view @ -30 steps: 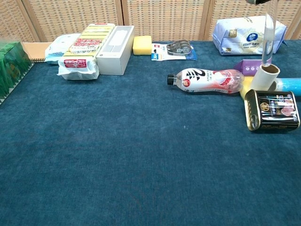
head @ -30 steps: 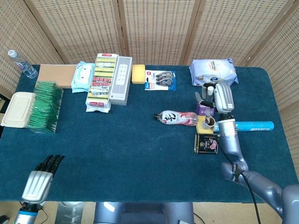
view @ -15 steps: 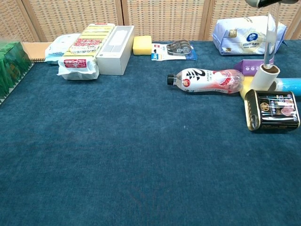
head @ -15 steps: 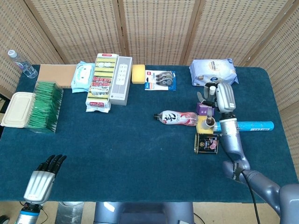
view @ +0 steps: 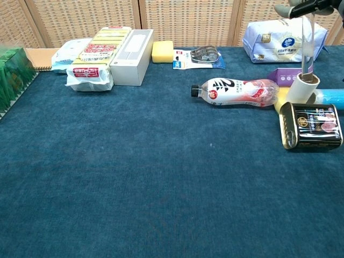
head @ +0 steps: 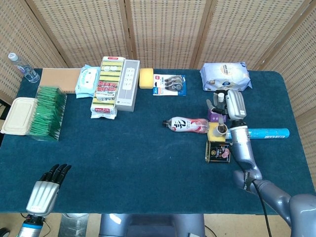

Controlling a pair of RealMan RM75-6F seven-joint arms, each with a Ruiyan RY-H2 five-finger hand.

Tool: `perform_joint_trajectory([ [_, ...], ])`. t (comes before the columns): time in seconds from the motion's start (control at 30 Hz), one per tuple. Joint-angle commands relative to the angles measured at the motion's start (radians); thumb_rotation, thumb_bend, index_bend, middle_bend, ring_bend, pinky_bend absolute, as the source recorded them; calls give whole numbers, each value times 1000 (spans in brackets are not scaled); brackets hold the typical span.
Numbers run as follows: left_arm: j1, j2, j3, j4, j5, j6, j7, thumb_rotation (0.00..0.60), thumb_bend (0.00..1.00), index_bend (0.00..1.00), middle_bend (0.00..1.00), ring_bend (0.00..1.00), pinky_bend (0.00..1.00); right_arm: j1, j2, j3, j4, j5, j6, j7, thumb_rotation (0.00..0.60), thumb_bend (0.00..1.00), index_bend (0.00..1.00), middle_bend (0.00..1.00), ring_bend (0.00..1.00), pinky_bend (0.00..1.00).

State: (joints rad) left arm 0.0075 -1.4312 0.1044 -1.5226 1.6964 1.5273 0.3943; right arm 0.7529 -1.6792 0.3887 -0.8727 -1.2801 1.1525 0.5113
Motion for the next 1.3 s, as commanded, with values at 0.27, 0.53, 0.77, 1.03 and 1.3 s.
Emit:
perform_joint_trajectory([
  [0.27,-2,-1,-4,-2,-7,-8,4,600,209,102,178,148,332,2,-11,-15,21,-14,-4,37,600,349,802,1000,1000,1000],
  [0.53,-1,1,-1,-6,1,-4,4,600,210,102,178,148,332,-5,-11,-28,15,-30,16,42,600,340,802,995,1000,1000],
  [0.77,-2,3,-2,-8,2,-5,8,600,211,103,178,148,332,-13,-7,-35,16,-30,13,50,600,339,803,993,1000,1000],
  [1.03,-4,2,0,-16,7,-8,18,600,210,103,178,148,332,-19,-4,-40,20,-32,9,67,600,334,802,982,1000,1000],
  [1.3,-3,7,-2,-22,8,-5,21,600,210,103,178,148,332,-23,-9,-48,33,-35,-4,111,600,332,794,949,1000,979],
])
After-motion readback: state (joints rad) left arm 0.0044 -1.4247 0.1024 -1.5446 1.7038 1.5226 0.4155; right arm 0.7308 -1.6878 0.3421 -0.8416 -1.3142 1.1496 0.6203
